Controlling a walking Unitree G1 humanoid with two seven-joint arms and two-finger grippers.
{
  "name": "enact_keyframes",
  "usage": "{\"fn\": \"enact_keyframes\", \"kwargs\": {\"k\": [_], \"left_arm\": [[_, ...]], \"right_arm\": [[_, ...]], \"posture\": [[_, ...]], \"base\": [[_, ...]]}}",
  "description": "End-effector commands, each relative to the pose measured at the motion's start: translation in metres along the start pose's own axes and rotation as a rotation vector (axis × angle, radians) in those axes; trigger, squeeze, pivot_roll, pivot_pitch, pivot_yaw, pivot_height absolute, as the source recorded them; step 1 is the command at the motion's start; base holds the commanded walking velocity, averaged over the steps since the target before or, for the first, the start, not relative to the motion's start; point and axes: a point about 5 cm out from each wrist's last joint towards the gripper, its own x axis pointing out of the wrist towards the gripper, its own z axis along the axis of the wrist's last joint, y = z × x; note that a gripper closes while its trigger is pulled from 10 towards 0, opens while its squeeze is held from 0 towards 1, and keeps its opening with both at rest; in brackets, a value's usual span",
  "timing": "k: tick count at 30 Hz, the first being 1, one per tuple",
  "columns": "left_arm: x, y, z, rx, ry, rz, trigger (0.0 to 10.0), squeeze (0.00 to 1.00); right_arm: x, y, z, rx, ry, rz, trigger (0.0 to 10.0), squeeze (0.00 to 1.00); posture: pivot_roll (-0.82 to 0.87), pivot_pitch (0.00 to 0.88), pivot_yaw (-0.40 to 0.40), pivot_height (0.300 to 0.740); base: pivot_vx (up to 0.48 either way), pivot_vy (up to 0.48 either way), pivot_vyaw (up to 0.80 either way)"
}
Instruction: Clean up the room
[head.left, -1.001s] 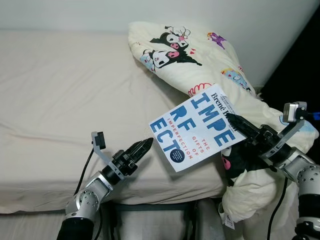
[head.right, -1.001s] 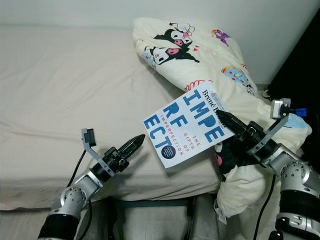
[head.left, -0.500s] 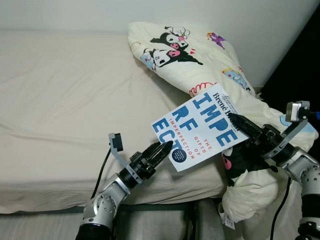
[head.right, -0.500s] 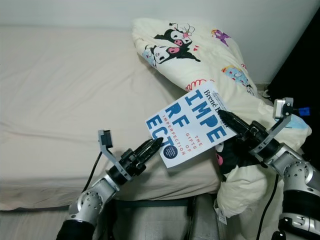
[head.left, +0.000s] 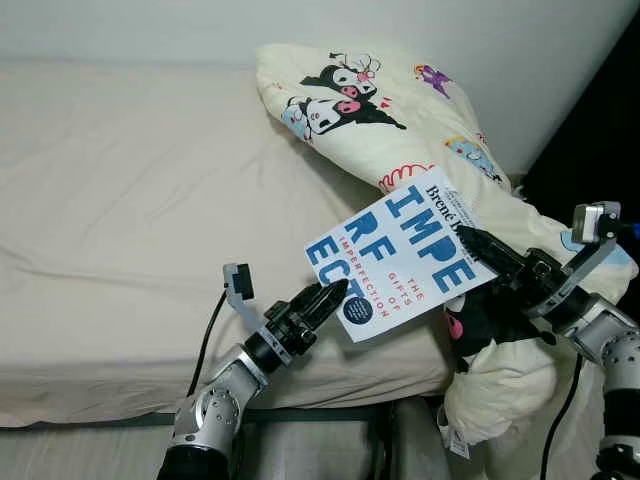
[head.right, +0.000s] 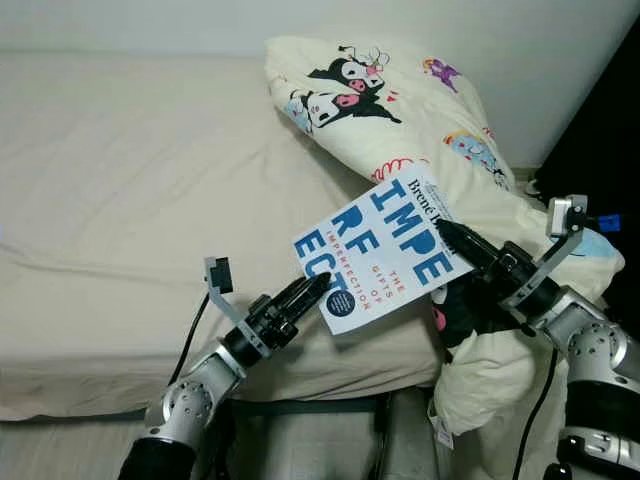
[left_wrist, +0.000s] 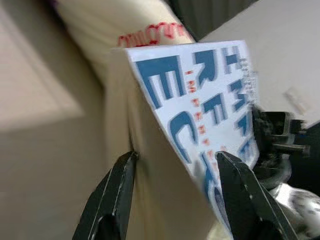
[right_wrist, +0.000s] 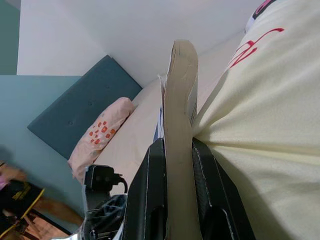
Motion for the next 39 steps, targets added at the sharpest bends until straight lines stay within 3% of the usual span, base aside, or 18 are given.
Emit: {"fn": "enact_keyframes", "kwargs": {"k": [1, 8, 15, 19, 21, 22, 23, 32, 39], "left_arm": [[-0.008, 0.013, -0.004, 0.008, 0.016, 0.082, 10.0, 0.00], [-0.033, 0.036, 0.013, -0.030, -0.036, 0.167, 10.0, 0.00], [-0.029, 0.024, 0.011, -0.091, -0.053, 0.066, 10.0, 0.00], [-0.017, 0.005, 0.003, -0.178, -0.066, -0.064, 10.0, 0.00], [-0.017, 0.005, 0.003, -0.178, -0.066, -0.064, 10.0, 0.00], [-0.014, -0.002, 0.002, -0.213, -0.070, -0.124, 10.0, 0.44], [-0.012, -0.008, 0.001, -0.240, -0.074, -0.169, 10.0, 1.00], [-0.008, -0.016, -0.002, -0.245, -0.061, -0.216, 10.0, 1.00], [-0.006, -0.003, -0.010, -0.111, -0.003, -0.078, 10.0, 1.00]], "right_arm": [[0.001, 0.009, 0.006, -0.012, -0.034, 0.076, 0.0, 0.00], [-0.001, 0.009, 0.008, -0.014, -0.034, 0.077, 0.0, 0.00], [0.000, 0.009, 0.008, -0.014, -0.032, 0.081, 0.0, 0.00], [0.000, 0.009, 0.007, -0.013, -0.026, 0.083, 0.0, 0.00], [0.000, 0.009, 0.007, -0.013, -0.026, 0.083, 0.0, 0.00], [0.000, 0.009, 0.008, -0.013, -0.023, 0.083, 0.0, 0.00], [0.000, 0.009, 0.008, -0.013, -0.021, 0.082, 0.0, 0.00], [0.000, 0.010, 0.010, -0.015, -0.016, 0.084, 0.0, 0.00], [0.001, 0.011, 0.009, -0.011, -0.016, 0.092, 0.0, 0.00]], "posture": [[-0.02, 0.169, -0.045, 0.530], [-0.02, 0.166, -0.048, 0.530], [-0.02, 0.162, -0.049, 0.530], [-0.03, 0.161, -0.052, 0.530], [-0.03, 0.161, -0.052, 0.530], [-0.03, 0.160, -0.053, 0.530], [-0.03, 0.160, -0.053, 0.530], [-0.03, 0.158, -0.054, 0.530], [-0.03, 0.163, -0.055, 0.530]], "base": [[0.000, 0.000, 0.00], [0.000, 0.000, 0.00], [0.000, 0.000, 0.00], [0.000, 0.000, 0.00], [0.000, 0.000, 0.00], [0.000, 0.000, 0.00], [0.000, 0.000, 0.00], [0.000, 0.000, 0.00], [0.000, 0.000, 0.00]]}}
